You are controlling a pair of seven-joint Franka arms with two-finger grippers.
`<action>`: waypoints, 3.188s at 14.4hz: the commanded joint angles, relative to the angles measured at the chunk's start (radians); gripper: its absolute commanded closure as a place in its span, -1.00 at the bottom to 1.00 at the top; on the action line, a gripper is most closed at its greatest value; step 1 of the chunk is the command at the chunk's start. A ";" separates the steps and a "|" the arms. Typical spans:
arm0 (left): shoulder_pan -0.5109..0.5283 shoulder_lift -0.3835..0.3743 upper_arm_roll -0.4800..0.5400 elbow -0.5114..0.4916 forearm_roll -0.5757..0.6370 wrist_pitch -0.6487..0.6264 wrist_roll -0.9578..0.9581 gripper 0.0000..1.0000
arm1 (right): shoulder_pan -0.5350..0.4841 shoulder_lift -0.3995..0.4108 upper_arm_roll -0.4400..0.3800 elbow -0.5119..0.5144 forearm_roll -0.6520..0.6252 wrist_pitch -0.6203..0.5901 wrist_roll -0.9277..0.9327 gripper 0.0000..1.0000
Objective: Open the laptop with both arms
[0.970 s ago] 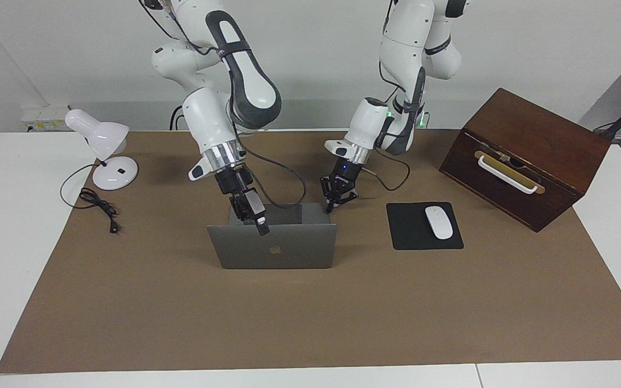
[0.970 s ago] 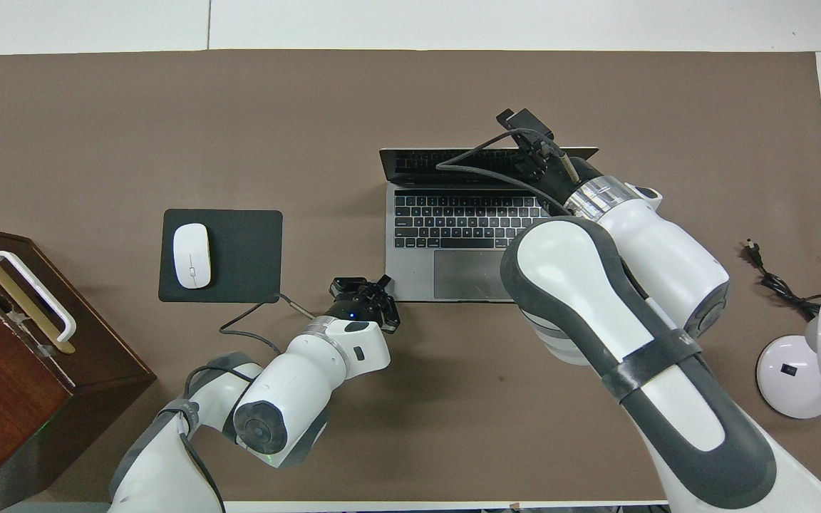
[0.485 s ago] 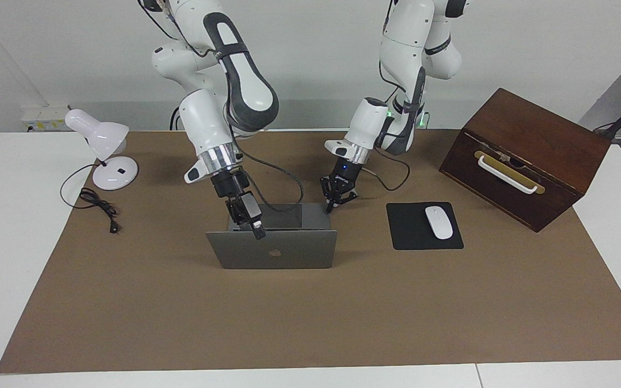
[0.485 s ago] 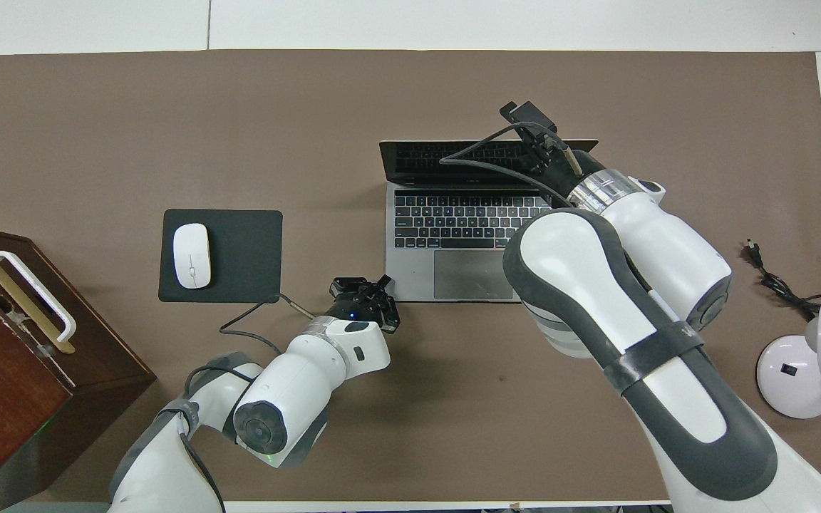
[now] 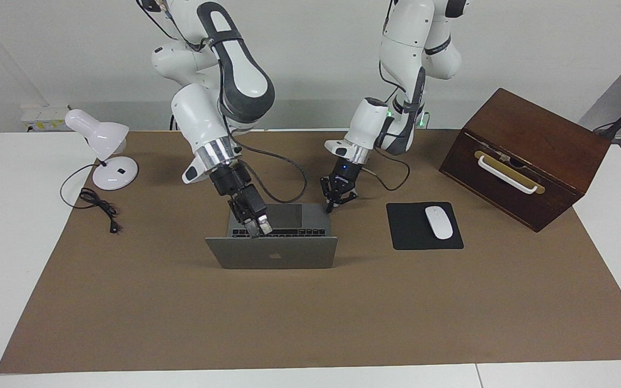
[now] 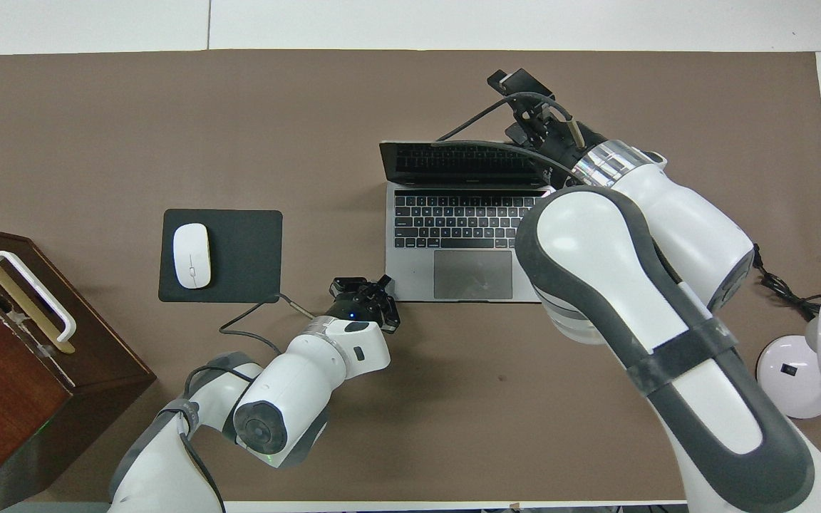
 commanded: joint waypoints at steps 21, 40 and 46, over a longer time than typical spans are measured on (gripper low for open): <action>0.031 -0.119 0.011 0.006 -0.001 -0.128 -0.054 1.00 | -0.386 -0.105 -0.012 0.539 -1.342 -1.495 0.097 -1.00; 0.306 -0.429 0.013 0.343 0.000 -1.195 0.179 1.00 | -0.493 -0.353 -0.027 0.175 -1.409 -1.409 -0.060 -1.00; 0.431 -0.480 0.014 0.443 0.000 -1.466 0.244 1.00 | -0.500 -0.352 -0.027 0.175 -1.412 -1.383 -0.118 -1.00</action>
